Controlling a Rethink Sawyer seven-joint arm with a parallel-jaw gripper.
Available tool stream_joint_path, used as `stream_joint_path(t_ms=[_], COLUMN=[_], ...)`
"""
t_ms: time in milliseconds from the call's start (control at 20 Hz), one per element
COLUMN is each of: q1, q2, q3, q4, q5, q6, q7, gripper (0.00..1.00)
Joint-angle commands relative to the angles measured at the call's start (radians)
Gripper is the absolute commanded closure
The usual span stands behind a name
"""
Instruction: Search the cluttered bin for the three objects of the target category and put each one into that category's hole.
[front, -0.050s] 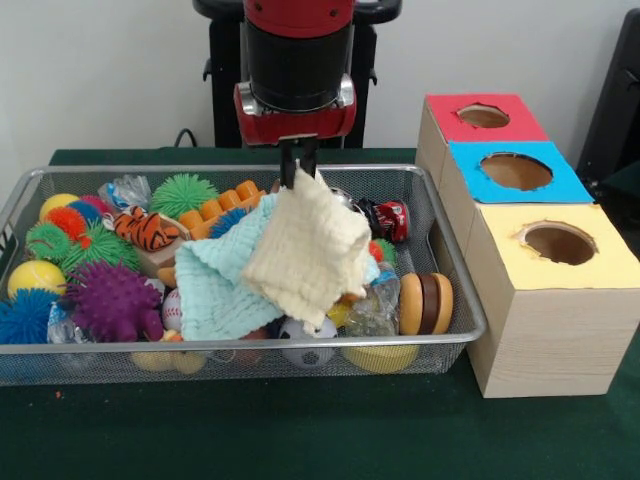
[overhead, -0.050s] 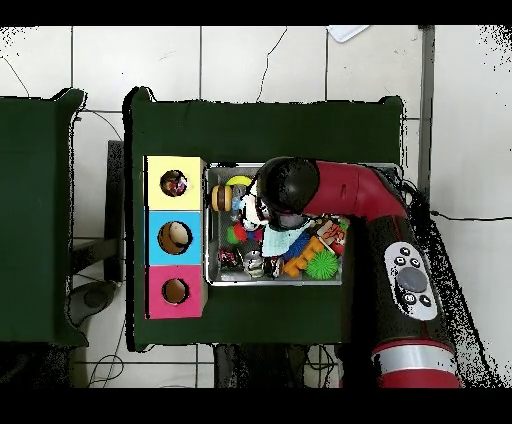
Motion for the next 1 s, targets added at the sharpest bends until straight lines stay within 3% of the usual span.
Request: stream_joint_path(t_ms=[50, 300, 450, 750, 1000], q1=[-0.019, -0.042, -0.064, -0.151, -0.225], q2=[0.044, 0.057, 0.064, 0.078, 0.108], q3=[-0.010, -0.002, -0.014, -0.004, 0.037], q4=[0.002, -0.009, -0.043, -0.089, -0.118], q5=[-0.007, -0.033, -0.102, -0.212, -0.271], q6=[0.113, 0.018, -0.022, -0.022, -0.028], q7=[0.064, 0.038, -0.026, -0.179, -0.246], gripper=[0.00, 0.00, 0.00, 0.00, 0.00])
